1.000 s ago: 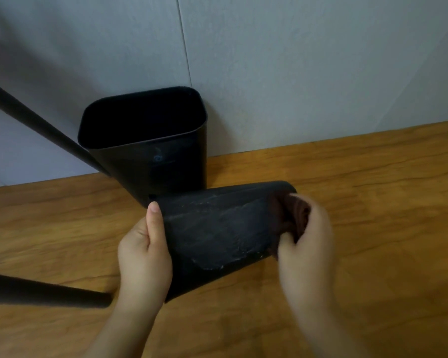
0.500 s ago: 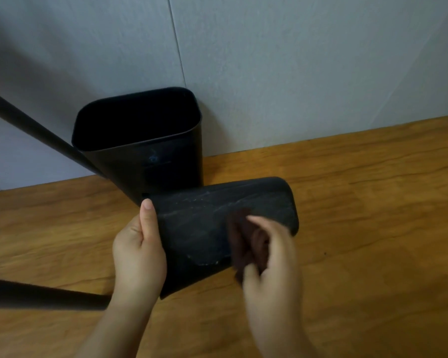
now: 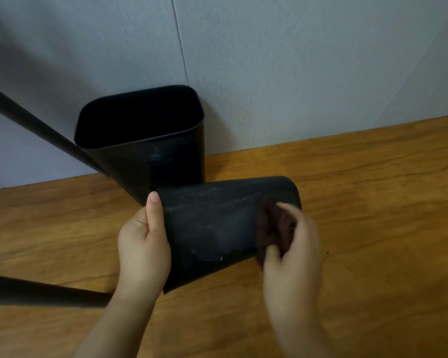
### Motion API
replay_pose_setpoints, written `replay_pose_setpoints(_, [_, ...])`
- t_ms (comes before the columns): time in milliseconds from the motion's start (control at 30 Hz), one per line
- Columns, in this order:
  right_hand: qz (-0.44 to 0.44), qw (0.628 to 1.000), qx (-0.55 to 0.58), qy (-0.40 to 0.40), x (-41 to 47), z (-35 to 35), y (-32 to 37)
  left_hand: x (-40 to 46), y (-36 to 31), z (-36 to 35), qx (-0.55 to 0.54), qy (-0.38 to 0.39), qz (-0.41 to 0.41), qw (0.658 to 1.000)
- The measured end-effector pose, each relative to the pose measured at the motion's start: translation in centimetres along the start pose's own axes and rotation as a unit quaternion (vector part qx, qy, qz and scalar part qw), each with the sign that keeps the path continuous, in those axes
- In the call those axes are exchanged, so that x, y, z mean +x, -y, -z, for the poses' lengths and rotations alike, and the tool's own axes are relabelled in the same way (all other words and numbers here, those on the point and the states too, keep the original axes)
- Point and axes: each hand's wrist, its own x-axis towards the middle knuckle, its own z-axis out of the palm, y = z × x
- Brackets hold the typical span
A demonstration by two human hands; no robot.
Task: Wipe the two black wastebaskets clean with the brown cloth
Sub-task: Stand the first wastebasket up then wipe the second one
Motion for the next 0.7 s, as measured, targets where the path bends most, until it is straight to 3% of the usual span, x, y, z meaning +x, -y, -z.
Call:
replay_pose_setpoints(167, [0.21,0.967,-0.032,0.14,-5.5,-1.6,2.0,-0.1,-0.3,-0.1,0.004,-0.003,-0.024,1.0])
replay_pose_setpoints(267, [0.256,0.953,-0.04,0.16,-4.8,-1.1,0.9,-0.1,-0.1,0.0,0.001,0.001,-0.014,1.0])
replay_pose_setpoints(433, [0.063,0.996,0.015,0.057,0.3,1.0,-0.9,0.0,-0.4,0.3,0.004,0.015,-0.024,1.0])
replay_pose_setpoints(700, [-0.018,0.984,0.111,0.136,9.4,4.3,3.5,-0.3,-3.4,-0.1,0.075,0.081,-0.144,0.983])
